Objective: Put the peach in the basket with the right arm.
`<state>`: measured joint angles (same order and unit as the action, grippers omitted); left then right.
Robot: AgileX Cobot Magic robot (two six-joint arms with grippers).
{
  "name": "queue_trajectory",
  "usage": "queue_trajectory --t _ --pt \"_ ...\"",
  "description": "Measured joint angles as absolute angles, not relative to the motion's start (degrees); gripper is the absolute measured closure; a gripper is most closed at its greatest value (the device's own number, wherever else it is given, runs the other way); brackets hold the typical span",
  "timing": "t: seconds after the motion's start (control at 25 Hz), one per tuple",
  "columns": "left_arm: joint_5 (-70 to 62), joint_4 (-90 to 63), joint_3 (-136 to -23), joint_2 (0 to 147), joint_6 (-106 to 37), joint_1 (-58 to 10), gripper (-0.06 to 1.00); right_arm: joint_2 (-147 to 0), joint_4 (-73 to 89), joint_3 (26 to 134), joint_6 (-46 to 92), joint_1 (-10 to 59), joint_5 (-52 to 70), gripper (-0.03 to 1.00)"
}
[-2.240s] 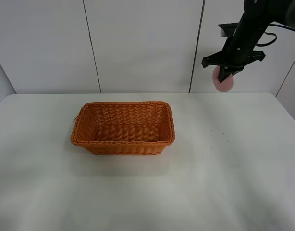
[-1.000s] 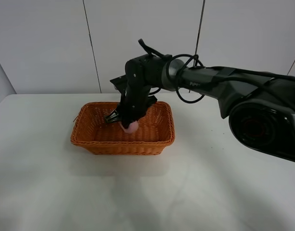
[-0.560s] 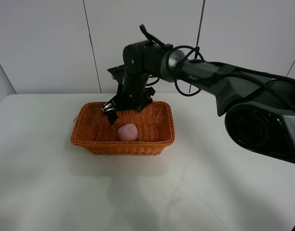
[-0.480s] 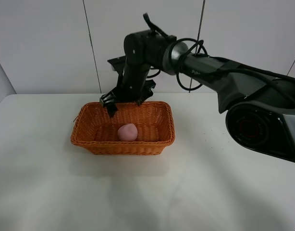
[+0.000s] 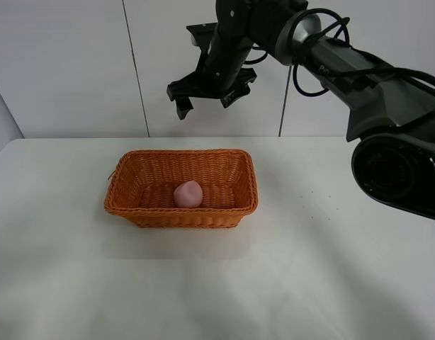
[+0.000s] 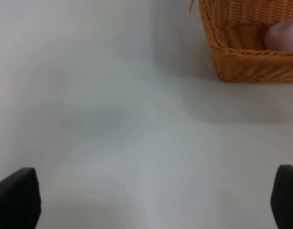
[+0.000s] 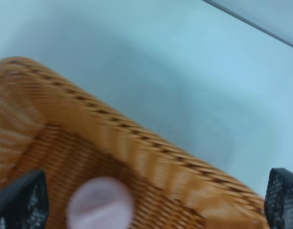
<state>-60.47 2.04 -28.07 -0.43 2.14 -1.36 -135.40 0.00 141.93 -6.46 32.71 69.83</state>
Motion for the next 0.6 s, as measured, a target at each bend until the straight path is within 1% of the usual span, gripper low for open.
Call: queue_trajectory --t 0.12,0.28,0.32,0.36,0.4,0.6 --pt "-60.5 2.0 -28.1 -0.4 2.1 -1.4 -0.05 -135.4 0.0 141.9 -6.5 28.8 69.8 0.27" --pt "-60.5 2.0 -28.1 -0.4 2.1 -1.4 -0.05 -135.4 0.0 141.9 -6.4 21.0 69.8 0.27" --pt "-60.5 2.0 -28.1 -0.4 2.1 -1.4 -0.05 -135.4 0.0 141.9 -6.4 21.0 69.8 0.27" --pt "-60.5 2.0 -28.1 -0.4 2.1 -1.4 -0.05 -135.5 0.0 141.9 -6.1 16.9 69.8 0.27" --pt "-60.5 2.0 -28.1 -0.4 2.1 -1.4 -0.05 -135.5 0.0 141.9 -6.0 14.7 69.8 0.27" --pt "-60.5 2.0 -28.1 -0.4 2.1 -1.4 -0.05 -135.5 -0.4 141.9 -5.9 5.9 69.8 0.27"
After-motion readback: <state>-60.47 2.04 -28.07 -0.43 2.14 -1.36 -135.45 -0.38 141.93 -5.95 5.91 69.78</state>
